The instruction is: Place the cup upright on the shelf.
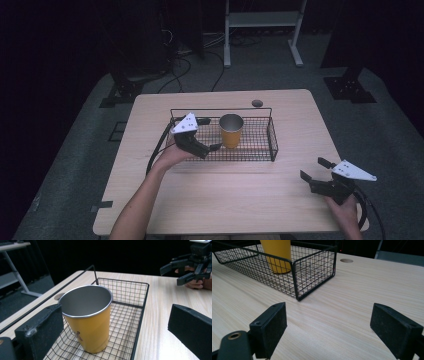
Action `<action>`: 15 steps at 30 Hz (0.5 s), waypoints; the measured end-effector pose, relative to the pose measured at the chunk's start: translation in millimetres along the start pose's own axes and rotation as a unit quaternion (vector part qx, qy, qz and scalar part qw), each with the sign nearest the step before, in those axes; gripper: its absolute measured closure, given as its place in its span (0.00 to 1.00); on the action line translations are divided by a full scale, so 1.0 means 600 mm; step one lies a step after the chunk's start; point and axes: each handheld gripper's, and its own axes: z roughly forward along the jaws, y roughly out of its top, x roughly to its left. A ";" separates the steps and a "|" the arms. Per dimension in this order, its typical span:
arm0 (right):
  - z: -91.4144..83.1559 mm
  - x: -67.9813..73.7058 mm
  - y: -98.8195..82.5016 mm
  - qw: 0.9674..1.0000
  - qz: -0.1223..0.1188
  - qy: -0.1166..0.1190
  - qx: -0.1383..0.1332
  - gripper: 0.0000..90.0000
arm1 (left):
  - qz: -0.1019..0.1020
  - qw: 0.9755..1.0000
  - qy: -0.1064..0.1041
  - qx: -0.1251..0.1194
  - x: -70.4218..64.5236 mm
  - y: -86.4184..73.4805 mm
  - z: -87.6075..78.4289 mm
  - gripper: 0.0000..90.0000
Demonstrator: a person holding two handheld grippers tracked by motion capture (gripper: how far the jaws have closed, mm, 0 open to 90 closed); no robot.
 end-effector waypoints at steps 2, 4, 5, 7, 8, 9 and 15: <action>0.000 0.000 0.000 1.000 0.000 0.000 0.000 0.14 | 0.000 1.000 0.001 -0.001 -0.002 -0.003 -0.003 0.00; 0.000 0.000 0.000 1.000 0.000 0.000 0.000 0.14 | -0.002 1.000 0.001 0.000 -0.004 -0.007 -0.006 0.00; 0.000 0.000 0.000 1.000 0.000 0.000 0.000 0.14 | -0.002 1.000 0.003 0.002 -0.006 -0.009 -0.008 0.00; 0.000 0.000 0.000 1.000 0.000 0.000 0.000 0.14 | -0.003 1.000 0.004 -0.001 -0.008 -0.011 -0.011 0.00; 0.000 0.000 0.000 1.000 -0.001 0.000 0.000 0.14 | -0.004 1.000 0.005 -0.003 -0.010 -0.014 -0.014 0.00; 0.000 0.000 0.000 1.000 -0.001 0.000 0.000 0.14 | -0.004 1.000 0.005 -0.003 -0.010 -0.014 -0.014 0.00; 0.000 0.000 0.000 1.000 0.000 -0.001 0.001 0.14 | -0.007 1.000 0.004 0.003 -0.017 -0.018 -0.020 0.00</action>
